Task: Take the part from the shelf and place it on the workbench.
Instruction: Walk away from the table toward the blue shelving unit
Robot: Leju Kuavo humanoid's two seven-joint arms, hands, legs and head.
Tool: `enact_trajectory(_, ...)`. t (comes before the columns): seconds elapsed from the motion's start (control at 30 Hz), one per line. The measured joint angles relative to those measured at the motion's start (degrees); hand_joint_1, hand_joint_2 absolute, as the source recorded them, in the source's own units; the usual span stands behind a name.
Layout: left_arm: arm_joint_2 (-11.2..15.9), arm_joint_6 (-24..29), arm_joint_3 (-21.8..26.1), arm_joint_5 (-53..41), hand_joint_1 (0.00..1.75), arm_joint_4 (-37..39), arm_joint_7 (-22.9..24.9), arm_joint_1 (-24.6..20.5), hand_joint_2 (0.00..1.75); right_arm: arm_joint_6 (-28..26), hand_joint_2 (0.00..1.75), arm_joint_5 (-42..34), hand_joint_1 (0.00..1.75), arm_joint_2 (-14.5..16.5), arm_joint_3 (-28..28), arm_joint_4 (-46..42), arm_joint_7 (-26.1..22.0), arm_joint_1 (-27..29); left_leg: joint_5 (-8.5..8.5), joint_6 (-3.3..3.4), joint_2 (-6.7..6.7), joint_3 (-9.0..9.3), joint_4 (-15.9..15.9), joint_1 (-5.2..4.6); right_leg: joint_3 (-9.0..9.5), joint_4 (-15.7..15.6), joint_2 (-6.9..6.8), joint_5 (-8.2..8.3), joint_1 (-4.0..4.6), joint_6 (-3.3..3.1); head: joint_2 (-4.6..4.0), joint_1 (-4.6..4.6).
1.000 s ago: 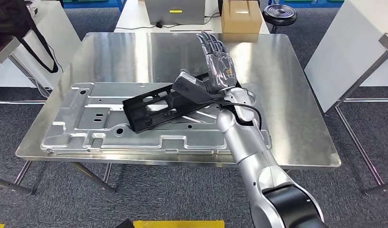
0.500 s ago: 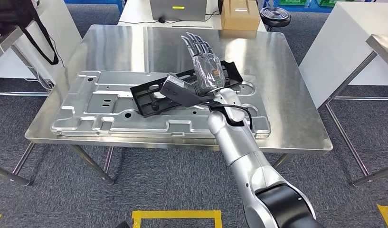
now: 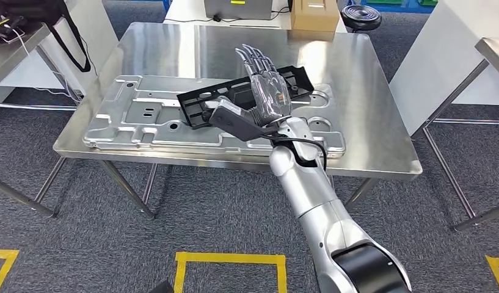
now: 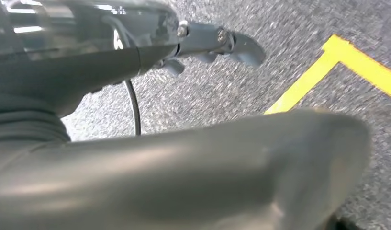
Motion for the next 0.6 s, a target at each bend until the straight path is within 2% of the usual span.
enact_trajectory(0.03, 0.0, 0.0, 0.0, 0.0, 0.00, 0.0, 0.1, 0.0, 0.00, 0.1, 0.00, -0.7, 0.00, 0.2, 0.5, 0.0, 0.0, 0.1, -2.42, -0.17, -0.03, -0.60, 2.0, -0.03, -0.74, -0.3, -0.13, 0.79, -0.30, -0.27, 0.00, -0.35)
enact_trajectory(0.1, 0.0, 0.0, 0.0, 0.1, 0.00, 0.0, 0.4, 0.0, 0.00, 0.4, 0.00, -2.3, 0.00, 0.3, 1.8, -0.2, -0.1, 0.4, -8.29, -0.40, -0.04, -1.94, 8.7, 0.13, -2.32, -0.2, -0.23, 2.19, -0.39, -0.67, 0.00, -1.10)
enact_trajectory(0.13, 0.0, 0.0, 0.0, 0.1, 0.00, 0.0, 0.5, 0.0, 0.00, 0.6, 0.00, -3.2, 0.00, 0.4, 2.5, -0.3, -0.1, 0.7, -9.74, -0.58, -0.04, -2.25, 12.2, 0.30, -3.18, -0.2, -0.27, 2.90, -0.44, -0.61, 0.00, -1.34)
enact_trajectory(0.17, 0.0, 0.1, 0.0, 0.2, 0.00, 0.0, 0.5, 0.0, 0.00, 0.8, 0.00, -4.1, 0.00, 0.4, 3.4, -0.5, -0.1, 1.0, -9.71, -0.80, -0.03, -2.01, 14.5, 0.51, -4.12, -0.1, -0.31, 3.59, -0.56, -0.45, 0.00, -1.42)
enact_trajectory(0.2, 0.0, 0.1, 0.0, 0.2, 0.00, 0.0, 0.6, 0.0, 0.00, 1.0, 0.00, -5.1, 0.00, 0.4, 4.2, -0.7, 0.0, 1.3, -8.40, -1.10, -0.01, -1.00, 15.1, 0.77, -5.10, 0.1, -0.35, 4.25, -0.74, -0.20, 0.00, -1.50)
enact_trajectory(0.23, 0.1, 0.1, 0.1, 0.2, 0.00, 0.0, 0.6, 0.0, 0.00, 1.2, 0.00, -6.2, 0.00, 0.4, 5.2, -1.0, 0.0, 1.5, -6.61, -1.47, 0.04, 0.91, 13.7, 1.09, -6.10, 0.4, -0.38, 4.83, -1.00, 0.14, 0.00, -1.54)
enact_trajectory(0.27, 0.1, 0.1, 0.1, 0.3, 0.00, 0.0, 0.6, 0.0, 0.00, 1.5, 0.00, -7.3, 0.00, 0.5, 6.1, -1.4, 0.0, 1.7, -5.47, -1.94, 0.17, 3.57, 10.7, 1.48, -7.07, 0.9, -0.39, 5.29, -1.22, 0.54, 0.00, -1.60)
enact_trajectory(0.3, 0.1, 0.1, 0.1, 0.3, 0.00, -0.1, 0.6, -0.1, 0.00, 1.8, 0.00, -8.5, 0.00, 0.5, 7.1, -1.9, 0.0, 1.9, -5.58, -2.40, 0.27, 6.49, 6.6, 1.60, -7.97, 1.5, -0.41, 5.63, -1.35, 0.92, 0.00, -1.74)
enact_trajectory(0.33, 0.1, 0.1, 0.1, 0.4, 0.00, -0.1, 0.5, -0.2, 0.00, 2.0, 0.00, -9.7, 0.00, 0.5, 8.1, -2.5, 0.1, 2.1, -6.56, -2.50, 0.32, 8.86, 3.0, 1.67, -8.67, 2.1, -0.42, 5.97, -1.39, 1.29, 0.00, -1.81)
enact_trajectory(0.37, 0.1, 0.0, 0.1, 0.4, 0.00, -0.1, 0.4, -0.2, 0.00, 2.2, 0.00, -10.9, 0.00, 0.6, 9.4, -3.0, 0.1, 2.3, -7.75, -2.39, 0.29, 10.27, 0.6, 1.62, -9.14, 2.5, -0.44, 6.36, -1.29, 1.61, 0.00, -1.86)
enact_trajectory(0.4, 0.0, 0.0, 0.1, 0.4, 0.00, -0.1, 0.3, -0.2, 0.00, 2.3, 0.00, -12.2, 0.00, 0.6, 10.7, -3.3, 0.1, 2.6, -8.51, -1.99, 0.17, 10.72, -0.5, 1.34, -9.37, 2.7, -0.47, 6.84, -1.22, 1.91, 0.00, -1.84)
enact_trajectory(0.43, 0.0, 0.0, 0.2, 0.5, 0.00, 0.0, 0.3, -0.1, 0.00, 2.5, 0.00, -13.5, 0.00, 0.6, 12.3, -3.6, 0.2, 3.0, -8.50, -1.32, 0.10, 10.38, -0.5, 1.27, -9.49, 2.7, -0.48, 7.33, -1.19, 2.25, 0.00, -1.73)
enact_trajectory(0.47, 0.0, 0.0, 0.2, 0.5, 0.00, 0.0, 0.2, -0.1, 0.00, 2.7, 0.00, -14.8, 0.00, 0.6, 13.8, -3.7, 0.2, 3.4, -8.07, -0.72, 0.13, 9.86, -0.4, 1.17, -9.64, 2.8, -0.49, 7.17, -1.24, 2.54, 0.00, -1.70)
enact_trajectory(0.5, 0.0, 0.0, 0.3, 0.6, 0.00, 0.0, 0.1, -0.1, 0.00, 2.8, 0.00, -16.0, 0.00, 0.5, 15.3, -3.8, 0.2, 3.8, -7.53, -0.08, 0.17, 9.28, -0.2, 1.09, -9.95, 3.5, -0.48, 6.02, -1.32, 2.78, 0.00, -1.62)
enact_trajectory(0.53, 0.0, 0.0, 0.3, 0.6, 0.00, 0.0, 0.1, 0.0, 0.00, 2.9, 0.00, -17.2, 0.00, 0.5, 16.8, -3.9, 0.2, 4.2, -6.91, 0.50, 0.25, 8.57, -0.2, 1.08, -10.55, 5.2, -0.45, 3.81, -1.39, 2.95, 0.00, -1.48)
enact_trajectory(0.6, 0.0, 0.0, 0.4, 0.8, 0.00, 0.0, -0.1, 0.0, 0.00, 4.0, 0.00, -20.3, 0.00, 0.4, 19.9, -4.0, -0.3, 4.8, -5.60, 1.14, 0.34, 6.99, -0.2, 0.91, -12.08, 11.8, -0.41, -2.01, -1.42, 3.03, 0.00, -0.96)
